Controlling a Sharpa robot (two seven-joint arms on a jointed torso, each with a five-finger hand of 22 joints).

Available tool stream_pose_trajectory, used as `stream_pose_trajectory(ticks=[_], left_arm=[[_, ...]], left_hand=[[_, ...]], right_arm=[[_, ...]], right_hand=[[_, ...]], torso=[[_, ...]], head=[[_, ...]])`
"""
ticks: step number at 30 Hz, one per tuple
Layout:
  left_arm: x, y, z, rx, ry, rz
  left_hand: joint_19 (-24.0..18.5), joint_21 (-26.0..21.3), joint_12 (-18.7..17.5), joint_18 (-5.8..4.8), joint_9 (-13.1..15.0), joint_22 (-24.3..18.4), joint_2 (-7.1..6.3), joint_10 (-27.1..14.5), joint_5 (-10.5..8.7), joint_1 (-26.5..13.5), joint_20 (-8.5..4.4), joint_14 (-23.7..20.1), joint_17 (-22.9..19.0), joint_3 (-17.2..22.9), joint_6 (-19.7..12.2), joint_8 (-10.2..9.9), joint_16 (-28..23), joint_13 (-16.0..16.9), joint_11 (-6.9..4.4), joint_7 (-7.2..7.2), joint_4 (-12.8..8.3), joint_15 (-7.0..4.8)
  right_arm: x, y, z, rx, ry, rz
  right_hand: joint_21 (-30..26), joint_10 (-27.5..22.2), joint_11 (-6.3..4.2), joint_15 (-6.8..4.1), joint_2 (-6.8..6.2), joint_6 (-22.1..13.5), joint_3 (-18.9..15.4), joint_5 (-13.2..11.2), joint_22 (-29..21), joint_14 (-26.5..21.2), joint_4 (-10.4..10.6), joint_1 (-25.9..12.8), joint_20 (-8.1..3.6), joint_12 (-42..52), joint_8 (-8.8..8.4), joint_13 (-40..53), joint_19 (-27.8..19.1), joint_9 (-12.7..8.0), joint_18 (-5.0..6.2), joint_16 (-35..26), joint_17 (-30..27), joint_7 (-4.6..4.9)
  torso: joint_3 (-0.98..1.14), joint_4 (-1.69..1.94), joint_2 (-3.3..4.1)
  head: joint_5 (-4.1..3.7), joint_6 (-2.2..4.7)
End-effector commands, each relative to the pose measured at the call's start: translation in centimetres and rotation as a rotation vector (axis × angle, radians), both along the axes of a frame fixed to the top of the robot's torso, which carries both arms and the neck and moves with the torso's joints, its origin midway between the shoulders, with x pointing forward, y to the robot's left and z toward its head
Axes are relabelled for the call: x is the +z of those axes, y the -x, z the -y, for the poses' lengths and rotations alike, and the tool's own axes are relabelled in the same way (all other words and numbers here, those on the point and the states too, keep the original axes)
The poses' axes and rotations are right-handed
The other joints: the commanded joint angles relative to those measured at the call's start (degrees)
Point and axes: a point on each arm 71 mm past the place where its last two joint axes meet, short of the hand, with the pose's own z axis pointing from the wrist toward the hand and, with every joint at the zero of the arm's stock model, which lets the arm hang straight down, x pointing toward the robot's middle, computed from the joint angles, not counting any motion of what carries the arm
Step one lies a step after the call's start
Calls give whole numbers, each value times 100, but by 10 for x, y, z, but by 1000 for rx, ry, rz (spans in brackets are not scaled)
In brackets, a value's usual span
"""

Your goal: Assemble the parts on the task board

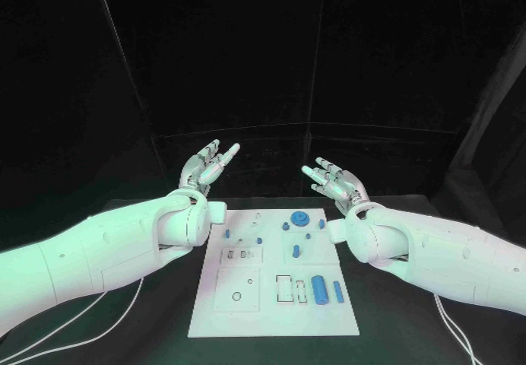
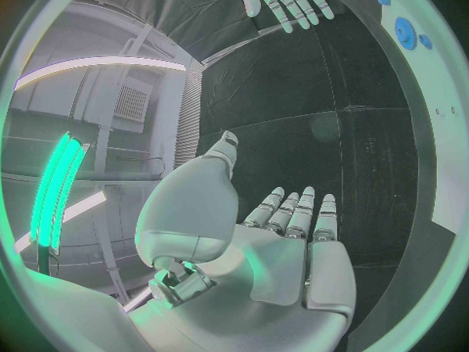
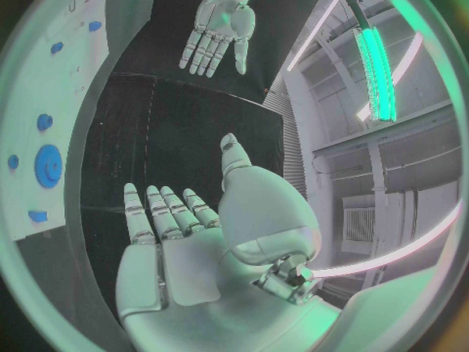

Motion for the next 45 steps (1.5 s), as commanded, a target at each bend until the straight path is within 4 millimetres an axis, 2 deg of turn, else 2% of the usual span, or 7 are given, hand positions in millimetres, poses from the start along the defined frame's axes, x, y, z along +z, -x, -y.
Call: stream_pose_trajectory(ticks=[1,8,10,14,22,34,45], left_arm=[[3,-2,4,-62,48,7],[3,-2,4,-62,48,7],[2,-1,-19,-57,47,-1],[4,3,-23,-65,48,8],[8,12,-23,-119,41,27],[15,33,-17,-201,59,19],[21,51,-4,-262,84,0]], left_hand=[[38,48,34,146,19,19,29,58,47,278,100,157,29,42,125,44,46,14,100,183,58,31],[923,349,336,136,112,199,163,1364,63,414,323,1832,302,18,905,199,515,179,510,467,-10,286],[2330,865,609,85,191,464,202,2387,51,484,377,2972,466,-4,1584,358,870,285,664,499,-63,395],[3956,1504,954,136,248,720,255,3806,50,567,325,4007,600,-41,2346,495,1243,377,658,457,-134,302],[4962,1648,1129,176,328,701,306,4806,59,778,41,5018,856,-104,3827,790,1436,367,329,487,-333,-28],[5302,1517,1031,166,275,593,306,5232,57,925,-60,5293,1051,-150,4162,763,1347,368,238,422,-516,-122],[5321,1488,990,162,263,574,296,5231,56,922,-61,5292,1071,-167,4163,736,1319,361,242,424,-533,-118]], right_arm=[[-1,-3,-13,200,40,-30],[-1,-8,-15,257,67,-41],[11,-21,17,204,431,183],[19,-24,19,211,504,227],[33,-32,21,223,682,304],[38,-34,7,311,1064,364],[44,-32,-7,359,1263,402]], right_hand=[[239,1462,178,127,-33,1134,171,-194,132,1443,-572,863,31,247,200,123,1111,120,326,272,117,660],[977,3887,-119,-222,-14,3738,400,-161,380,3918,-922,1210,-87,796,715,220,3274,345,761,815,232,523],[1048,4162,-198,-325,-8,3980,454,-151,352,4283,-1001,1208,-203,725,677,180,3591,294,749,796,201,475],[1175,4489,-292,-488,2,4240,529,-98,349,4778,-1139,1219,-364,642,634,183,3997,255,739,823,222,412],[1534,5179,-501,-794,17,4671,640,-25,448,5687,-1424,1127,-702,529,573,197,4713,248,733,931,342,285],[2585,5577,-718,-1163,-200,4979,673,108,984,7045,-1622,994,-1140,283,410,214,5659,249,723,1735,1011,127],[3670,5360,-723,-1162,-326,4767,724,0,1653,7127,-1604,761,-1209,237,247,239,5790,244,707,3562,2477,123]], torso=[[0,-1,-1],[0,-1,-1],[-17,24,91],[-20,53,171],[-56,151,353],[-90,284,642],[-120,367,860]], head=[[0,0],[0,0],[-24,-60],[-42,-8],[-93,51],[-206,130],[-307,172]])
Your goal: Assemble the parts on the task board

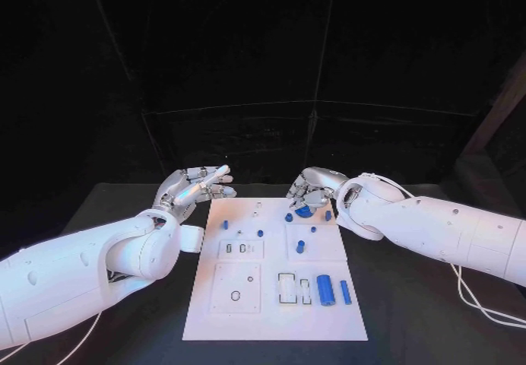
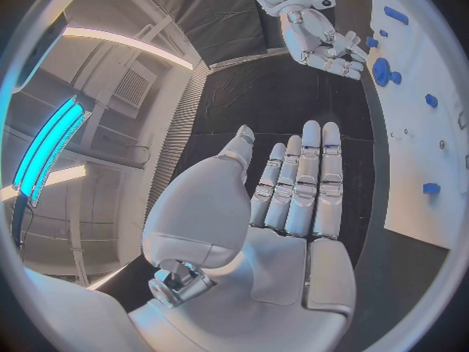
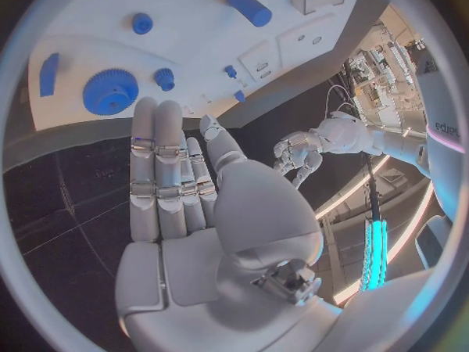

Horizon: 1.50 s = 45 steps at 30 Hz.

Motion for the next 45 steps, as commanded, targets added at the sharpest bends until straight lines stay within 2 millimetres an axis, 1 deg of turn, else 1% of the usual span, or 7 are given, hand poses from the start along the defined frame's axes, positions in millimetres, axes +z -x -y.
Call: stream_pose_trajectory(ticks=[1,5,9,16,25,34,45], left_arm=[[2,4,6,-38,6,0],[3,6,7,-46,9,-2],[3,7,8,-53,12,-3],[3,7,8,-60,14,-6],[4,8,7,-67,16,-10],[4,8,7,-71,16,-13],[4,9,5,-72,15,-16]], left_hand=[[48,-38,-35,77,-8,-10,-13,30,32,52,-8,52,9,-7,50,-37,-39,-2,-2,-5,-25,4],[51,-46,-45,77,-10,-15,-11,29,33,49,-8,51,14,-11,52,-42,-46,-4,-1,-6,-26,5],[56,-55,-59,76,-13,-21,-10,25,32,42,-8,51,20,-16,52,-50,-54,-7,1,-5,-27,6],[67,-75,-87,75,-19,-33,-5,18,32,29,-7,53,34,-28,51,-67,-71,-13,5,-1,-28,9],[79,-102,-125,74,-25,-50,1,1,32,15,-4,52,52,-44,45,-92,-94,-22,16,14,-31,15],[86,-117,-143,73,-28,-60,6,-5,32,5,-1,53,62,-53,42,-105,-106,-25,24,25,-31,19],[87,-118,-145,73,-28,-61,6,-6,32,4,-1,53,63,-54,41,-107,-107,-26,24,26,-32,19]], right_arm=[[1,0,-4,4,154,22],[2,0,-7,8,189,24],[2,0,-8,10,213,16],[-1,-4,-9,1,242,-4],[-3,-7,-10,0,253,-14],[-4,-8,-15,16,258,-22],[-7,-10,-17,24,276,-48]], right_hand=[[281,-73,9,18,-41,-119,12,-25,180,255,-13,-53,-2,5,-8,14,15,0,39,753,689,15],[865,-182,26,43,-90,-194,34,-46,721,223,-10,-88,25,13,-6,20,-22,6,4,1665,1594,35],[1162,-231,53,52,-85,-230,67,-68,1006,146,0,-99,52,24,-3,24,-120,9,-12,1960,1885,27],[1370,-323,71,74,-84,-264,111,-65,1184,85,0,-88,78,15,-6,13,-229,9,-15,2126,2033,34],[1685,-322,73,77,-44,-262,172,-57,1544,115,4,-85,91,39,3,16,-207,13,-51,2439,2367,37],[2226,-225,57,69,63,-155,315,-74,2210,191,-4,-79,94,89,27,19,-66,25,-135,2915,2875,36],[2667,-120,15,41,159,8,550,-107,2749,180,-29,-23,88,103,45,5,32,34,-202,3151,3096,-8]], torso=[[-14,37,109],[-13,43,159],[-15,48,190],[-19,78,217],[-21,88,254],[-15,101,286],[-24,114,328]], head=[[-22,7],[-33,15],[-58,13],[-57,15],[-73,-8],[-81,-29],[-88,-61]])
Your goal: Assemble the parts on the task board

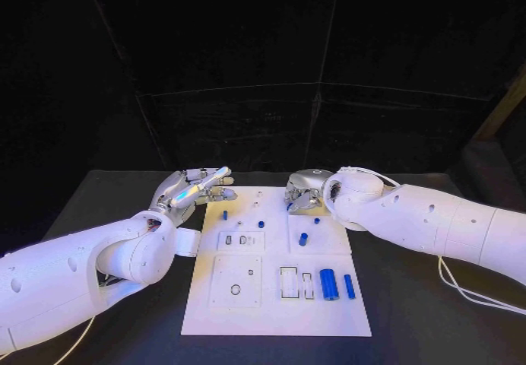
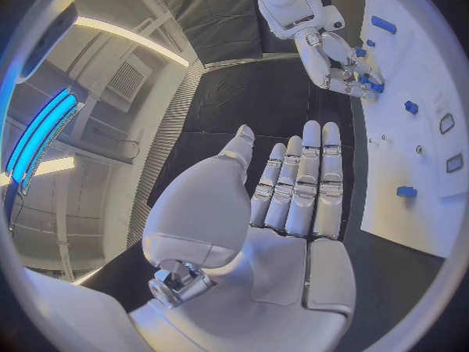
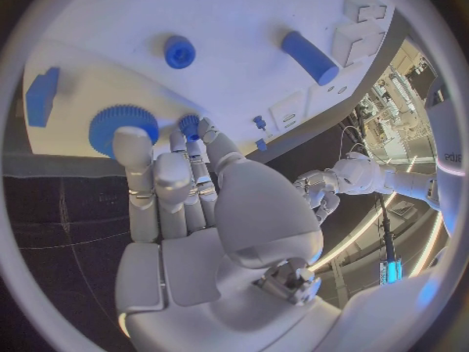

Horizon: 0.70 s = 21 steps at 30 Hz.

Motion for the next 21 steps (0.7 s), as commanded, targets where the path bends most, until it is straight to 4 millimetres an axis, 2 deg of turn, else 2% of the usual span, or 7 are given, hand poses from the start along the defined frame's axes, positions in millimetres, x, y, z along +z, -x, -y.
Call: stream_pose_trajectory(ticks=[1,8,14,18,21], left_arm=[[2,1,1,-16,3,7],[2,1,-1,-15,2,6],[2,0,-2,-12,1,5],[2,0,-2,-12,1,4],[2,1,-3,-11,0,4]], left_hand=[[48,-32,-23,74,-6,-9,6,-5,32,4,-2,34,10,-23,21,-34,-30,-7,24,6,-1,-1],[49,-34,-25,74,-6,-11,7,-6,32,4,-2,34,11,-24,21,-36,-32,-7,25,6,-2,-1],[52,-38,-30,74,-6,-13,7,-7,32,7,-1,35,15,-25,21,-39,-35,-8,26,5,-6,0],[53,-40,-32,74,-7,-14,8,-8,32,8,-1,36,16,-25,20,-41,-37,-9,26,4,-8,0],[54,-40,-33,74,-7,-15,9,-8,32,9,-1,36,17,-25,20,-41,-37,-9,26,4,-8,0]], right_arm=[[-1,0,-1,11,21,-20],[-2,-1,1,4,31,-27],[2,-1,0,4,1,21],[8,0,-2,13,-39,76],[14,4,-4,19,-97,121]], right_hand=[[163,75,-11,-5,72,68,98,-47,215,146,-9,55,-11,31,24,-7,79,8,-119,115,118,-13],[378,141,-23,-15,77,136,332,-91,469,149,-14,148,-14,15,9,-13,114,3,-151,254,242,-15],[581,254,-38,-38,68,253,721,-173,704,128,-20,266,-4,15,17,-2,118,7,-177,362,319,-15],[690,314,-44,-49,21,315,928,-189,840,123,-15,318,3,22,23,6,143,10,-195,409,351,-9],[755,348,-39,-48,-69,344,1127,-183,901,110,-3,288,13,13,11,11,135,6,-201,435,350,-2]], torso=[[-6,1,20],[-8,11,51],[-12,10,46],[-14,17,50],[-16,15,53]], head=[[-6,-12],[-11,-26],[-5,-32],[9,-18],[20,0]])
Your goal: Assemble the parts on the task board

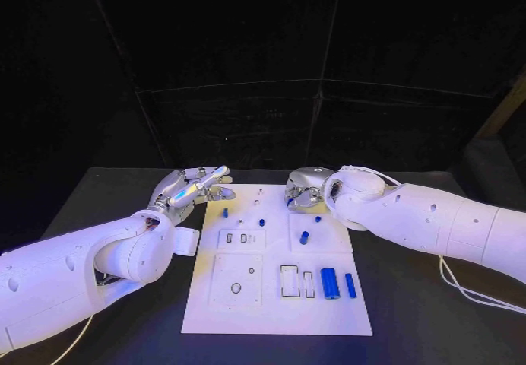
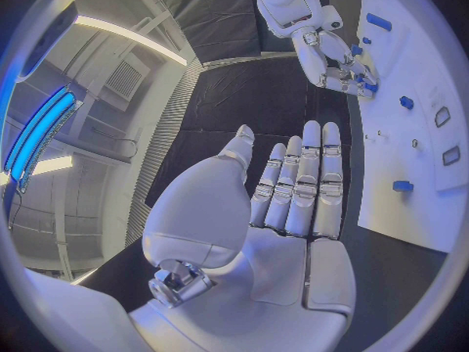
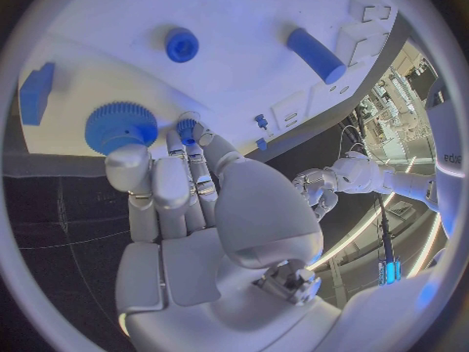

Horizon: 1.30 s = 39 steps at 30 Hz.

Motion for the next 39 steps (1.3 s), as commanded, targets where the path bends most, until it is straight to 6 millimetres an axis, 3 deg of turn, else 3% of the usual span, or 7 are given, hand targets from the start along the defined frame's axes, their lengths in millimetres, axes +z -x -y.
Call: stream_pose_trajectory(ticks=[1,4,6,15,24,39], left_arm=[[2,1,1,-13,3,8],[2,1,0,-13,3,9],[2,1,0,-14,4,9],[2,0,1,-17,5,8],[1,-1,2,-20,5,6],[3,0,4,-28,7,6]], left_hand=[[54,-40,-33,75,-8,-10,9,-8,32,8,-1,36,5,-26,20,-21,-37,-10,26,4,-9,0],[60,-49,-45,75,-9,-16,10,-14,32,4,0,38,12,-32,14,-30,-44,-13,27,3,-10,1],[62,-52,-49,75,-10,-18,10,-16,32,0,0,39,15,-35,12,-34,-47,-13,28,3,-10,2],[67,-61,-59,75,-11,-23,12,-20,32,-7,1,39,21,-42,8,-42,-54,-16,28,3,-9,3],[67,-61,-59,75,-11,-23,12,-20,32,-7,1,39,21,-42,8,-42,-54,-16,28,3,-9,3],[70,-66,-66,75,-12,-26,14,-25,33,-9,2,39,25,-44,4,-47,-58,-17,29,2,-11,3]], right_arm=[[12,3,-4,11,-103,103],[18,4,-7,7,-178,145],[20,3,-8,0,-198,160],[20,-6,-17,-29,-226,187],[18,-12,-34,-19,-229,187],[12,-17,-52,-2,-185,132]], right_hand=[[36,115,-74,-23,-81,24,151,10,22,120,7,1,10,4,6,21,-3,-9,-112,7,-30,10],[83,117,-62,-9,-176,24,377,26,62,109,18,-47,25,-14,-6,25,-26,-16,-114,37,-20,30],[88,119,-61,-7,-186,26,408,31,66,108,20,-55,27,-15,-6,26,-29,-16,-114,40,-20,31],[152,130,-53,-1,-344,38,787,49,112,92,45,-164,40,-32,-9,35,-68,-17,-112,73,-30,42],[152,130,-53,-1,-344,38,787,49,112,92,45,-164,40,-32,-9,35,-68,-17,-112,73,-30,42],[197,86,-36,16,-461,-11,1011,27,154,85,84,-252,51,-60,-24,31,-84,-25,-117,91,-44,53]], torso=[[-3,-3,4],[-13,-5,7],[-6,10,16],[-11,19,23],[-4,20,29],[-8,6,50]], head=[[12,21],[24,58],[20,70],[47,68],[88,70],[138,44]])
